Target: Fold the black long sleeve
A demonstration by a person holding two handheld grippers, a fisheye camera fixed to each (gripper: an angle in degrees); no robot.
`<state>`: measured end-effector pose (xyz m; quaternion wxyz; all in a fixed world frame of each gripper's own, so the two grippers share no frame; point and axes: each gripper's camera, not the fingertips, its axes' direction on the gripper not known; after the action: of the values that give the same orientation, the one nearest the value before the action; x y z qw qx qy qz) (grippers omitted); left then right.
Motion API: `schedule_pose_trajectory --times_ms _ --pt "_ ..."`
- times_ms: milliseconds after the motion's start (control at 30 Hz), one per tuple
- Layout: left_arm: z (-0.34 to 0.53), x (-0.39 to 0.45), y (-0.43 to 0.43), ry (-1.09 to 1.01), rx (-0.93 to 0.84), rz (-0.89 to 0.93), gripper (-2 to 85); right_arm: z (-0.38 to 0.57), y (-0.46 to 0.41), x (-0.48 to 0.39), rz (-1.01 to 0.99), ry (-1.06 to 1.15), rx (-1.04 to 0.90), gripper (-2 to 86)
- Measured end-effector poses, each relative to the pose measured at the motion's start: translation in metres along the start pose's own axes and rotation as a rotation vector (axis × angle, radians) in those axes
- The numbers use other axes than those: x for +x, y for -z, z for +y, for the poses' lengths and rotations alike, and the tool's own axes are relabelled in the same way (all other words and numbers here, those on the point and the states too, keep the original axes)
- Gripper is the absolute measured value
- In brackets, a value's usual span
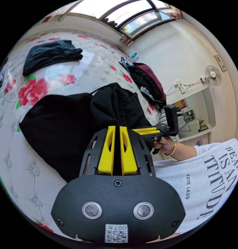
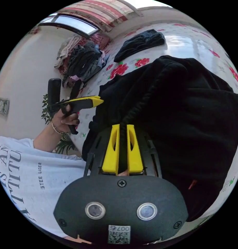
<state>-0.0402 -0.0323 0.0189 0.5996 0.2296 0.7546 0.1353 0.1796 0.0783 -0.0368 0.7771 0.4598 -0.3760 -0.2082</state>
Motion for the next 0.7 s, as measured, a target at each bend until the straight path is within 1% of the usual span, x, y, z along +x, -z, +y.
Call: schedule_pose_trajectory --times_ms 67,133,167,233,300,367,400,433,467,500,567,633,667,700 --pt "-0.007 0.031 0.013 -0.115 0.067 0.089 0.0 0.002 0.018 0.001 -0.138 -0.003 0.062 6.9" --pt "-0.013 0.060 0.023 -0.212 0.131 0.169 -0.4 0.004 0.036 0.009 -0.349 -0.047 0.182 7.7" --pt "-0.018 0.081 0.026 -0.291 0.147 0.207 -0.5 0.004 0.037 0.011 -0.387 -0.060 0.200 7.9" --pt "-0.026 0.109 0.020 -0.401 0.129 0.236 -0.5 -0.001 0.029 0.021 -0.502 -0.094 0.198 8.8" --pt "-0.028 0.128 0.001 -0.495 0.067 0.239 -0.3 -0.002 0.014 0.034 -0.532 -0.144 0.146 9.4" --pt "-0.020 0.132 -0.055 -0.544 -0.125 0.183 0.7 0.005 0.002 0.055 -0.505 -0.223 0.096 9.9" --pt "-0.016 0.130 -0.072 -0.542 -0.178 0.176 1.1 0.012 -0.004 0.069 -0.437 -0.281 0.043 10.1" --pt "-0.003 0.122 -0.107 -0.529 -0.278 0.163 2.5 0.020 -0.006 0.079 -0.371 -0.311 -0.022 10.1" --pt "0.010 0.112 -0.135 -0.491 -0.356 0.141 4.0 0.023 -0.006 0.082 -0.347 -0.317 -0.058 10.0" --pt "0.015 0.108 -0.142 -0.460 -0.364 0.133 4.7 0.031 -0.001 0.085 -0.275 -0.316 -0.120 9.6" --pt "0.031 0.109 -0.134 -0.441 -0.295 0.190 7.0 0.041 0.026 0.080 -0.165 -0.259 -0.114 9.2" --pt "0.041 0.116 -0.109 -0.473 -0.204 0.183 7.6 0.046 0.070 0.075 -0.035 -0.235 -0.032 8.9" --pt "0.048 0.115 -0.094 -0.484 -0.152 0.146 7.8 0.045 0.080 0.074 -0.025 -0.230 -0.002 8.8" --pt "0.051 0.113 -0.088 -0.482 -0.133 0.117 7.9 0.040 0.100 0.072 -0.030 -0.224 0.070 8.8"
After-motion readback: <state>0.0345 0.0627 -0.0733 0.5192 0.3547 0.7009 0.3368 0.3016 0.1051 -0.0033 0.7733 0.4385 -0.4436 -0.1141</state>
